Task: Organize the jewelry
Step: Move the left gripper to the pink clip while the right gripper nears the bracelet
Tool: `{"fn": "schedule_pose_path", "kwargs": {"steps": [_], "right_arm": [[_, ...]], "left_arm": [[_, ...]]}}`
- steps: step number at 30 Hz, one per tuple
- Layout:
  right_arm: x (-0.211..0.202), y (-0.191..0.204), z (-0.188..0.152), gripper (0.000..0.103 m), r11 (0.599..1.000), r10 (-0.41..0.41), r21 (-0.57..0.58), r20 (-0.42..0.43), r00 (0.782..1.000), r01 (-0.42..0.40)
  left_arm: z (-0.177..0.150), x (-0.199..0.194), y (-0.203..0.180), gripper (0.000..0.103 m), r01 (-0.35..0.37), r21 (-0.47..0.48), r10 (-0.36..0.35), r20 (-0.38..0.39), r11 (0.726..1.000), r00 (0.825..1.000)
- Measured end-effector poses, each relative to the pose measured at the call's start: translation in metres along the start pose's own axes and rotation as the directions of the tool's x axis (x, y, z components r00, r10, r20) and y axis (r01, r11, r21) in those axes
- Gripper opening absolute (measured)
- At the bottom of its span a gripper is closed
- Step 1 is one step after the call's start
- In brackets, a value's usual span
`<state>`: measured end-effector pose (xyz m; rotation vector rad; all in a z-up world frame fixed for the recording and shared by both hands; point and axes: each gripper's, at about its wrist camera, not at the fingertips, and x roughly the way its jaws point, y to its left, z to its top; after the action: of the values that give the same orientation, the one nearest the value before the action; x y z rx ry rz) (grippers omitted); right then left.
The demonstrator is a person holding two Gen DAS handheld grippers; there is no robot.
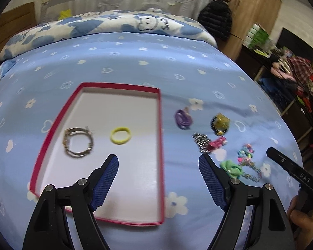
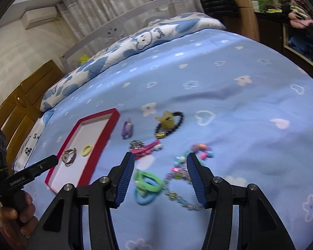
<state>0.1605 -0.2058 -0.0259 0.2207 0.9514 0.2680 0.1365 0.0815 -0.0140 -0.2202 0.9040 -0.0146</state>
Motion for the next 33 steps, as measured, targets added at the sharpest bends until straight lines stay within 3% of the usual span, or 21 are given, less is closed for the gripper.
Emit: {"fn": "schedule_pose_path", "kwargs": {"steps": [9, 17, 27, 33], "right_arm": [[-0.003, -0.025, -0.002, 0.054, 0.999, -0.031, 0.018, -0.024, 0.999, 0.032], [0.016, -0.032, 0.0, 0.054, 0.999, -0.044, -0.001, -0.076, 0.996, 0.044], [0.036, -0.039, 0.008, 0.054, 0.998, -0.055, -0.008, -0.108, 0.993, 0.054], [0.056, -0.04, 0.01, 0.053, 0.997, -0.074, -0.035, -0.158, 0.985, 0.069]], "left_arm": [[0.009, 0.02, -0.031, 0.079, 0.046, 0.108, -0.04, -0.06, 0.993, 0.997], [0.026, 0.054, -0.059, 0.079, 0.095, 0.218, -0.071, -0.114, 0.971, 0.991], [0.04, 0.106, -0.086, 0.077, 0.116, 0.303, -0.066, -0.17, 0.946, 0.983], [0.045, 0.142, -0.107, 0.069, 0.137, 0.357, -0.062, -0.213, 0.924, 0.975]]}}
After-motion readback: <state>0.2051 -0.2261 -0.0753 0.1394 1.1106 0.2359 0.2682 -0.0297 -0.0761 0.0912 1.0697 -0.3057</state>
